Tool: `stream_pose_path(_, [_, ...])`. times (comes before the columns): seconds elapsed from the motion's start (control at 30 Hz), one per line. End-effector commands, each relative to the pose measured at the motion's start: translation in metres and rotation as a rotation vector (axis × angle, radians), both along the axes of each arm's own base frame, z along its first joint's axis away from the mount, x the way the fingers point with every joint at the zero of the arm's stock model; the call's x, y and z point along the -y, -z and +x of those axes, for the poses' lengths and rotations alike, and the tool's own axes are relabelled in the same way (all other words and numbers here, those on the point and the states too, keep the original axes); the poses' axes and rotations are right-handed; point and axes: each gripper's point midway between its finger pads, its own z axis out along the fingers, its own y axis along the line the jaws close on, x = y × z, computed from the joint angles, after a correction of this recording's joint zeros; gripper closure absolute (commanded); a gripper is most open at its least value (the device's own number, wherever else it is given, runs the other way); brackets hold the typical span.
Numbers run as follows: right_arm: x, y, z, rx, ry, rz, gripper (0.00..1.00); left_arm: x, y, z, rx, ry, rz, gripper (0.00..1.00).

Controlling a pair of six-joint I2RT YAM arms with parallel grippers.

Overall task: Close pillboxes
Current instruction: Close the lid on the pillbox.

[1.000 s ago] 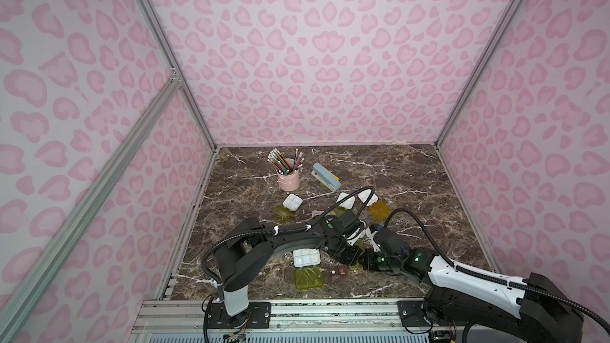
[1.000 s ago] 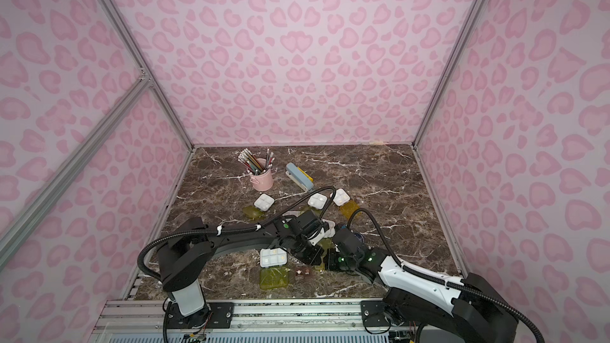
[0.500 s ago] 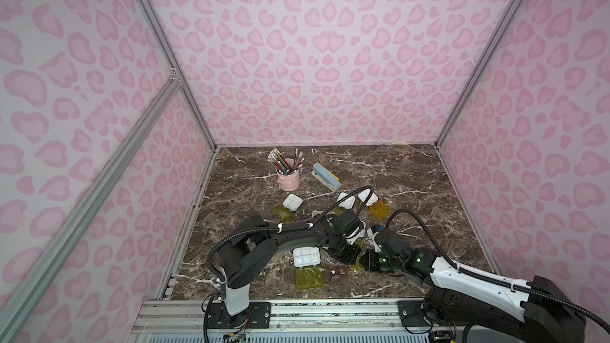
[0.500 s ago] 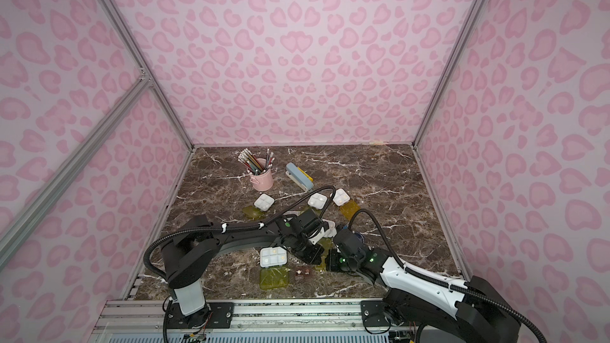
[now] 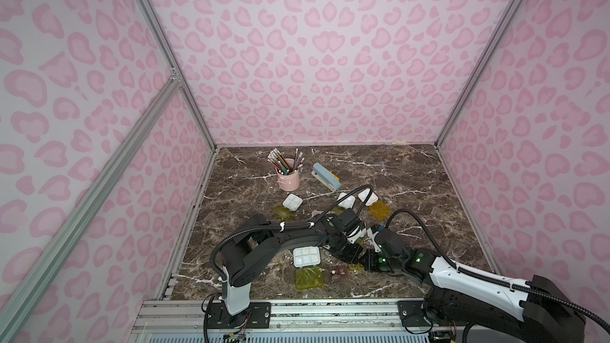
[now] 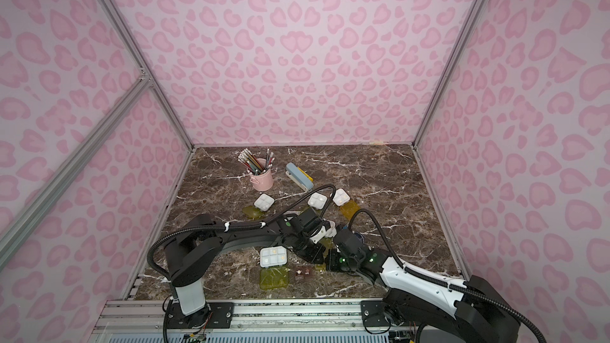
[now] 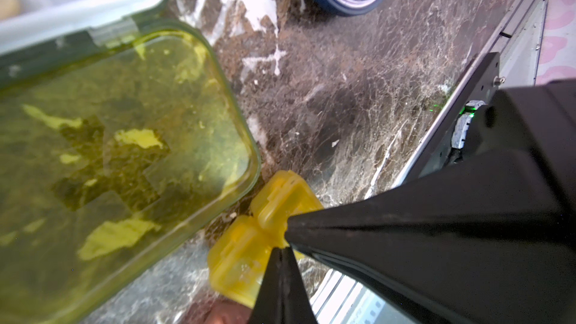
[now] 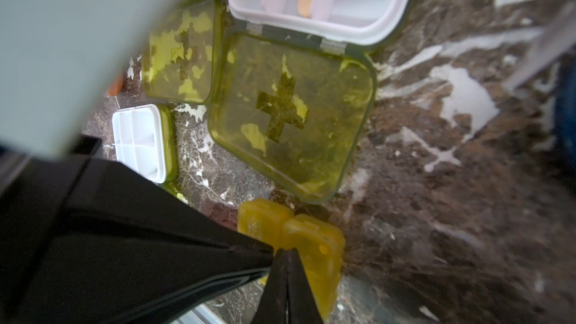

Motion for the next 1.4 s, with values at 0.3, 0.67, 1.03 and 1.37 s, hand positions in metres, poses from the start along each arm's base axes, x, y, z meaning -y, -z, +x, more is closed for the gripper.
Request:
stream_pose_path(0.3, [0.011, 0.010, -0.007, -0.036, 0.010, -0.053, 0.92, -0.012, -0.002, 0.004, 0.027, -0.018, 0.037, 0.97])
stream_pose_path(0.67, [0.010, 0.007, -0.006, -0.025, 0.019, -0.046, 0.92, -0.018, -0.024, 0.007, 0.065, -0.027, 0.014, 0.97])
stream_pose_path(1.03, [0.006, -0.007, 0.004, 0.027, 0.030, -0.039, 0.92, -0.032, -0.063, 0.016, 0.136, -0.063, -0.018, 0.97])
stream_pose_path(1.37, [-0.013, -0.039, 0.014, 0.115, 0.009, 0.016, 0.92, -0.059, -0.106, 0.005, 0.187, -0.131, -0.097, 0.95])
